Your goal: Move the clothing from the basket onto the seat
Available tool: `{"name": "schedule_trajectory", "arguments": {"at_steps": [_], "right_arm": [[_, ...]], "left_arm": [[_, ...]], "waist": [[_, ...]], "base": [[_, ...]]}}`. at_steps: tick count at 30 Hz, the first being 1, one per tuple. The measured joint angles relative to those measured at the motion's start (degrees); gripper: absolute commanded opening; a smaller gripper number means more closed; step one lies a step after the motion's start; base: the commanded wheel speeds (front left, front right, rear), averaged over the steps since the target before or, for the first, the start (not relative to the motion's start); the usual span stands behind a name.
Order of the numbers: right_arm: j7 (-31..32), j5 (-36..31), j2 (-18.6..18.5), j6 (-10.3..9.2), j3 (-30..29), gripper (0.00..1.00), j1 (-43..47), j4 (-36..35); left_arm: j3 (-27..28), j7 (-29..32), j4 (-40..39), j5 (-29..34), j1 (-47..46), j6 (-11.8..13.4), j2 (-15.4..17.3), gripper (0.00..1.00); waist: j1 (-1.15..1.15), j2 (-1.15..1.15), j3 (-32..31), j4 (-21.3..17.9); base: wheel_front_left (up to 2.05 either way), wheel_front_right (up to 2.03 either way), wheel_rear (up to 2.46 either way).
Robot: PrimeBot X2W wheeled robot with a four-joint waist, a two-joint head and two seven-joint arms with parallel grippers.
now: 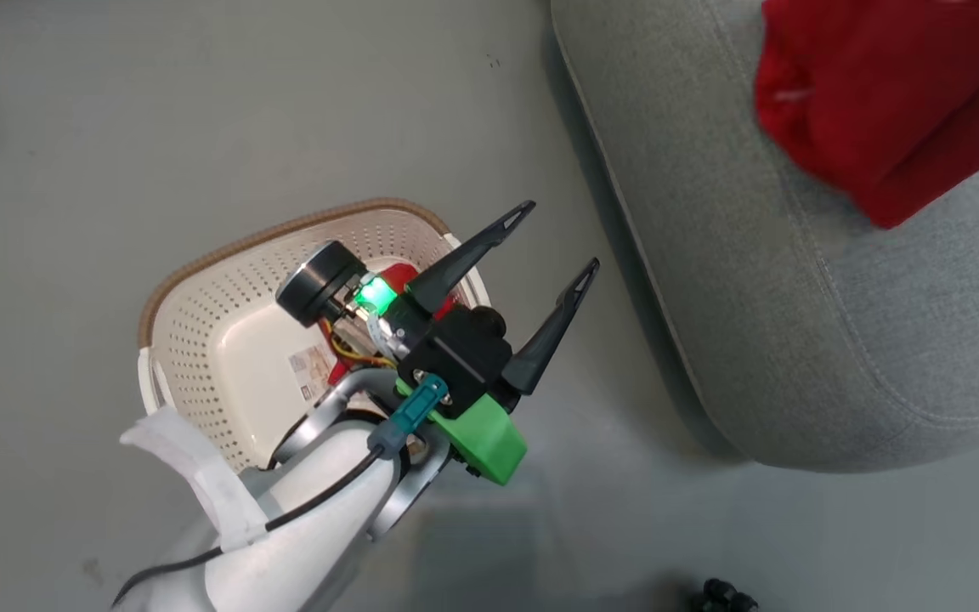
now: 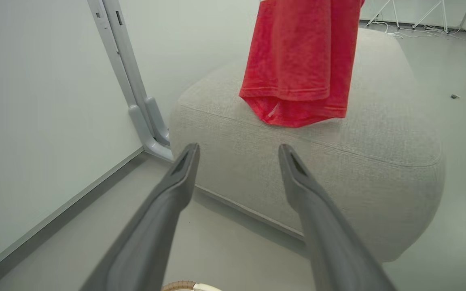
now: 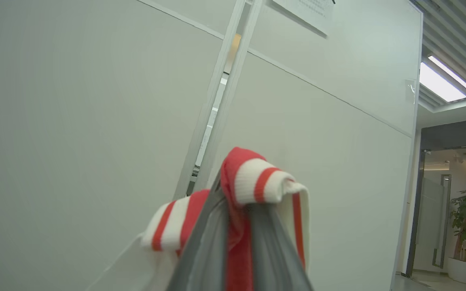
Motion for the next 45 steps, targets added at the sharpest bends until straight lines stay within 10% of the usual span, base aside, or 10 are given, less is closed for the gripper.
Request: {"name": "schedule_trajectory", "arguments": {"at_steps": [8, 14, 15, 16, 30, 45], "right_arm": [[-0.1, 1.37, -8.06, 0.0, -9.21, 0.0, -8.74, 6.24], [-0.13, -1.12, -4.08, 0.0, -15.7, 0.04, -6.15, 22.47], [-0.13, -1.85, -2.68, 0.01, -17.07, 0.33, -5.71, 24.79], [-0.12, -2.69, -1.66, 0.01, -18.28, 1.0, -5.26, 26.5], [-0.12, -11.71, 11.72, 0.01, -22.58, 1.0, 17.08, 24.27], [-0.13, -7.6, 13.13, 0.01, 6.35, 1.0, 38.19, 19.39]], "left_arm": [[-0.22, 2.21, -2.76, 1.6, -4.75, -1.46, 1.13, 1.0], [-1.14, 3.02, -3.2, 1.96, -6.48, -2.48, 1.44, 1.0], [-1.12, 3.13, -3.08, 1.94, -6.48, -2.45, 1.52, 1.0], [-1.15, 3.12, -2.98, 1.88, -6.47, -2.43, 1.56, 1.0], [0.65, -3.63, -0.69, -0.32, 0.9, 3.53, 1.91, 1.0], [10.2, -13.68, 13.15, -9.47, 13.63, 9.5, -3.87, 1.0]], "waist": [[0.0, 0.0, 10.12, -0.35], [0.01, 0.0, 17.22, -0.25], [0.01, 0.0, 17.95, -0.18], [0.01, 0.0, 18.45, -0.11], [0.0, 0.0, 12.95, 2.06], [-0.01, 0.0, -3.97, 7.19]], "base": [[0.0, 0.0, 0.0], [0.0, 0.0, 0.0], [0.0, 0.0, 0.0], [0.0, 0.0, 0.0], [0.0, 0.0, 0.0], [0.0, 0.0, 0.0]]}}
